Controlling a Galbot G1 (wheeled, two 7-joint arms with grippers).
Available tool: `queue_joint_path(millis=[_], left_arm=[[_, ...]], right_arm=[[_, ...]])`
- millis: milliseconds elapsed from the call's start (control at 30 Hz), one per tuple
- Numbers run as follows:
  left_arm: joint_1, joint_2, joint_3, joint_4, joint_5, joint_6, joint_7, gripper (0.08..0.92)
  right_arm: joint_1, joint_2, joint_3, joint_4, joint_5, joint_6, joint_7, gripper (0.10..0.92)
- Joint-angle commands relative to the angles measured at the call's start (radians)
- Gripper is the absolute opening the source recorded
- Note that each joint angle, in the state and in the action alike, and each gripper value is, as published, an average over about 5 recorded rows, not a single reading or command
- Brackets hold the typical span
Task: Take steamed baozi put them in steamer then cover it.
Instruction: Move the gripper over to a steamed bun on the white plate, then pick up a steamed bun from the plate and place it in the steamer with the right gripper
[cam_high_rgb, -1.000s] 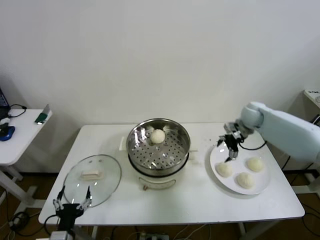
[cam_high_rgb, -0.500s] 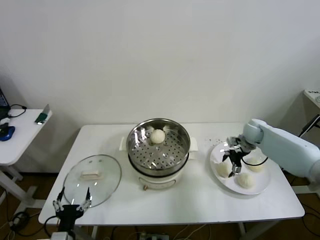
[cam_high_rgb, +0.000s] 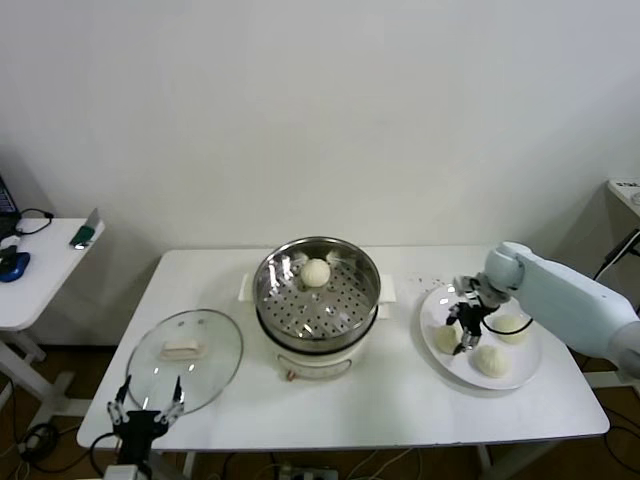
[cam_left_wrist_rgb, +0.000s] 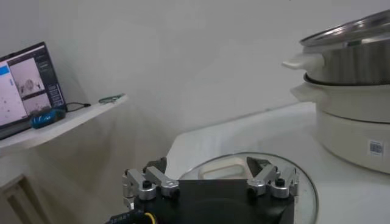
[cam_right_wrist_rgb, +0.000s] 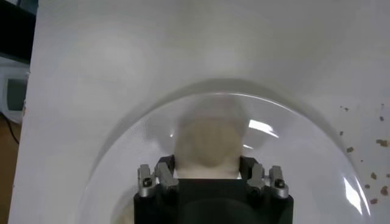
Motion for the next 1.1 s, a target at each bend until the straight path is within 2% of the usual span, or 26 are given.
queue_joint_path(millis=[33,300,600,867,1100], left_arm=[[0.001,-0.001,0.001,-0.001,0.002,0.0,0.0,0.823],[0.006,-0.002,0.002,-0.01,0.002,0.001,-0.001,0.823],[0.023,-0.008,0.027,-0.032,0.014,0.002,0.001,0.823],[0.027,-0.006,0.05,-0.055,0.024,0.007,0.004,0.823],[0.031,0.0,0.063,-0.073,0.039,0.002,0.01,0.823]], right_arm=[[-0.009,0.006,0.015,-0.018,-0.005,0.001,-0.003,0.659],[0.125,-0.009,-0.062,0.013,0.078,-0.003,0.001,0.653],[0.555,0.044,-0.388,0.033,0.427,-0.049,0.004,0.661],[0.739,0.168,-0.506,0.113,0.66,-0.129,0.04,0.662],[0.732,0.346,-0.517,0.141,0.758,-0.189,0.113,0.662]])
